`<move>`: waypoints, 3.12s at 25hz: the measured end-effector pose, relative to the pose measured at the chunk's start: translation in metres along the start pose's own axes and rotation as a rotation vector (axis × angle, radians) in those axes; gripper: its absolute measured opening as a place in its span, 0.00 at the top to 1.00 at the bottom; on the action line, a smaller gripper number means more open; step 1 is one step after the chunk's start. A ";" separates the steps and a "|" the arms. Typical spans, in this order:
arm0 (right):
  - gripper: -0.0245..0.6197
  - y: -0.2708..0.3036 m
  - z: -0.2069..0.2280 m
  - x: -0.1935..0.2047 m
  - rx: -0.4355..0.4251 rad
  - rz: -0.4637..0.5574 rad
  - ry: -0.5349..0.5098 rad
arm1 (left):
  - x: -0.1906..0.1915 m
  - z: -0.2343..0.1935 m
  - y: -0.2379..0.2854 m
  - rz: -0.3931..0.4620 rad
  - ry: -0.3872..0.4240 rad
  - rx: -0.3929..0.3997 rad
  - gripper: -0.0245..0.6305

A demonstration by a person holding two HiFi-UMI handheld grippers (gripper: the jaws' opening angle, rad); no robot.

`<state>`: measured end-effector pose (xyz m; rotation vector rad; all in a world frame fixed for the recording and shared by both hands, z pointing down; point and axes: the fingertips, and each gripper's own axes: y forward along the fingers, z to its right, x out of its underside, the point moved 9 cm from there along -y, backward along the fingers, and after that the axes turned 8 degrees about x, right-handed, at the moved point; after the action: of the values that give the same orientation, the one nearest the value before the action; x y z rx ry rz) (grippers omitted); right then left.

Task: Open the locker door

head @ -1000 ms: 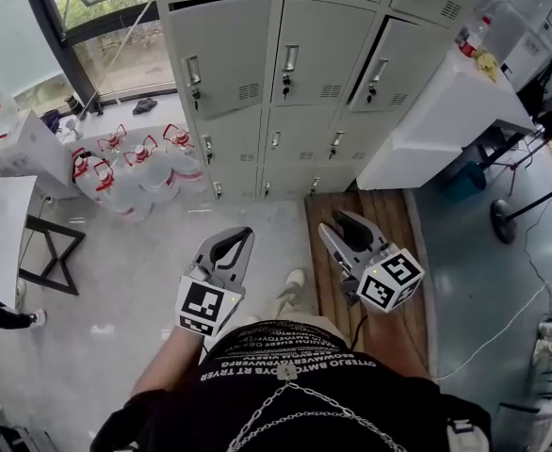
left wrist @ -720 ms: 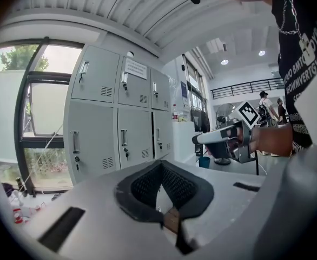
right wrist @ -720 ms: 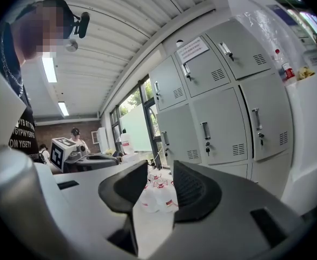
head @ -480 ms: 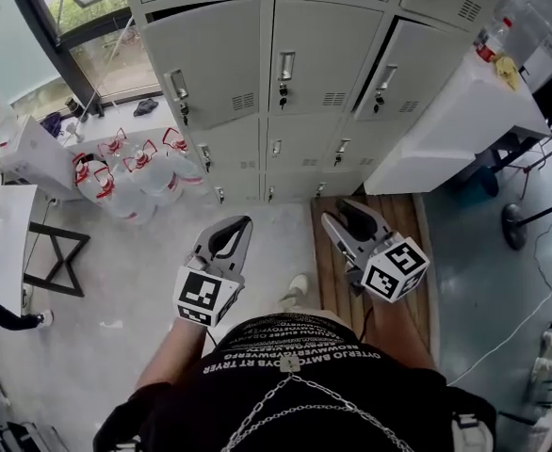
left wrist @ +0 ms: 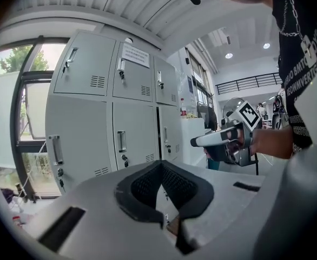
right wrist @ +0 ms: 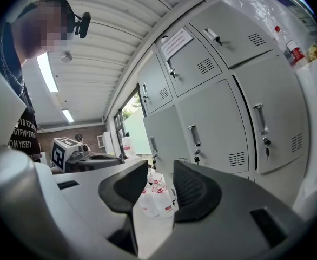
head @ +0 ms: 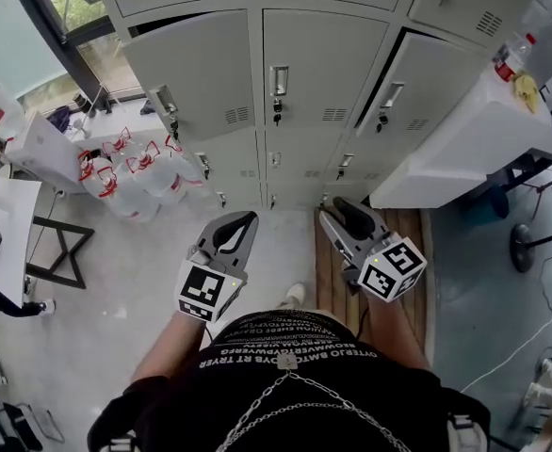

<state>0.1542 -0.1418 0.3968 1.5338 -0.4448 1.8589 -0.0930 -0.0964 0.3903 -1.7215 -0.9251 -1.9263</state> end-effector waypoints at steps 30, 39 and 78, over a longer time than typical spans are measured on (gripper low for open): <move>0.75 0.087 0.088 -0.023 -0.175 -0.037 0.005 | -0.003 -0.046 0.070 -0.031 -0.057 -0.164 0.96; 0.75 0.153 0.098 -0.048 -0.148 -0.049 -0.037 | -0.009 -0.117 0.100 -0.002 -0.048 -0.111 0.96; 0.69 0.313 0.093 -0.071 0.073 -0.062 -0.027 | 0.007 -0.271 0.156 0.001 -0.053 0.136 0.96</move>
<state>0.0124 -0.4443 0.4008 1.6043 -0.3406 1.8265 -0.1825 -0.3938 0.4236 -1.7008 -1.0492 -1.7808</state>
